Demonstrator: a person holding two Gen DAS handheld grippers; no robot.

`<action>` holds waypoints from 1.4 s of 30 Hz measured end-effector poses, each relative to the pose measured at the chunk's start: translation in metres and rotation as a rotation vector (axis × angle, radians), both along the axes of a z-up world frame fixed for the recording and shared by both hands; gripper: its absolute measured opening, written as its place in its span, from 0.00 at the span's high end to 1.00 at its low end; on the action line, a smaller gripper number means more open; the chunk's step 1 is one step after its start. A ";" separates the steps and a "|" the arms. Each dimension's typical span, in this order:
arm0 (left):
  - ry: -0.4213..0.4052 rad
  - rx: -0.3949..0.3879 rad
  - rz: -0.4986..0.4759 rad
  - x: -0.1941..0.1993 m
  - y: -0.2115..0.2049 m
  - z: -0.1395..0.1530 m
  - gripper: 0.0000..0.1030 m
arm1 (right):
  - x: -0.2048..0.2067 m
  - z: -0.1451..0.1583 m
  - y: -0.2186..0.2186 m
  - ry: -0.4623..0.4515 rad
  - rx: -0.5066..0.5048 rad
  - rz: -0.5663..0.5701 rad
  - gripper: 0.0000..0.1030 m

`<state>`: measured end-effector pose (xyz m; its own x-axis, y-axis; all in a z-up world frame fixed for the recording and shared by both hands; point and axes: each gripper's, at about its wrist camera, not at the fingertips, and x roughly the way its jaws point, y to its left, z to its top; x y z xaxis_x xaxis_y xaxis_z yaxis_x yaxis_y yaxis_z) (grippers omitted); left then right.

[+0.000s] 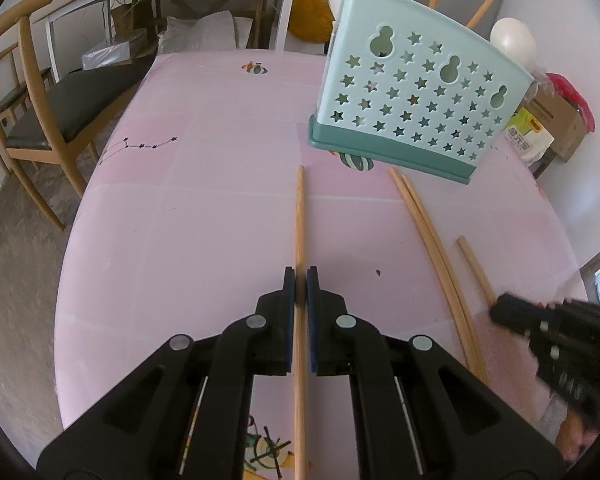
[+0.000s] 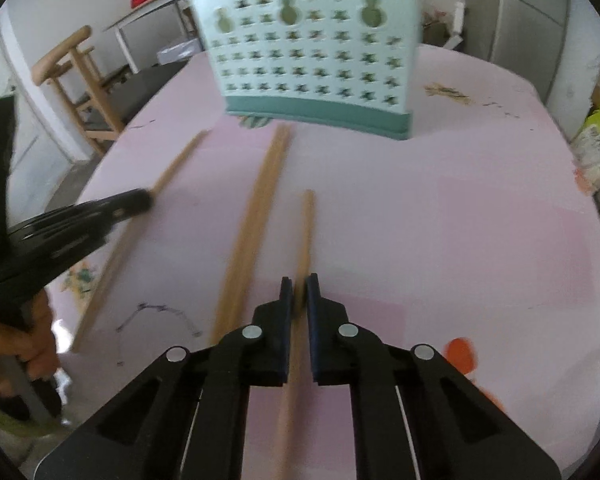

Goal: Organize utensils
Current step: 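Close the right tool on another chopstick while the left tool lifts its chopstick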

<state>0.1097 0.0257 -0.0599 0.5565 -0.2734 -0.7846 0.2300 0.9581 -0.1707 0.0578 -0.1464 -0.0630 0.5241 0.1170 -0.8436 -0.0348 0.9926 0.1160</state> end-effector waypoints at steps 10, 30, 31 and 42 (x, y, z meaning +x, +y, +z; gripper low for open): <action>0.075 -0.021 -0.076 0.000 -0.002 0.002 0.89 | 0.018 0.001 -0.037 0.036 0.021 -0.027 0.92; 0.053 0.150 -0.092 0.051 -0.031 0.004 0.95 | 0.059 0.001 -0.032 0.015 -0.007 0.021 0.87; 0.051 0.149 -0.096 0.052 -0.031 0.005 0.95 | 0.059 0.001 -0.034 0.015 0.002 0.016 0.90; -0.061 0.038 -0.083 0.037 -0.011 0.059 0.95 | 0.047 0.032 -0.063 -0.062 0.156 -0.019 0.94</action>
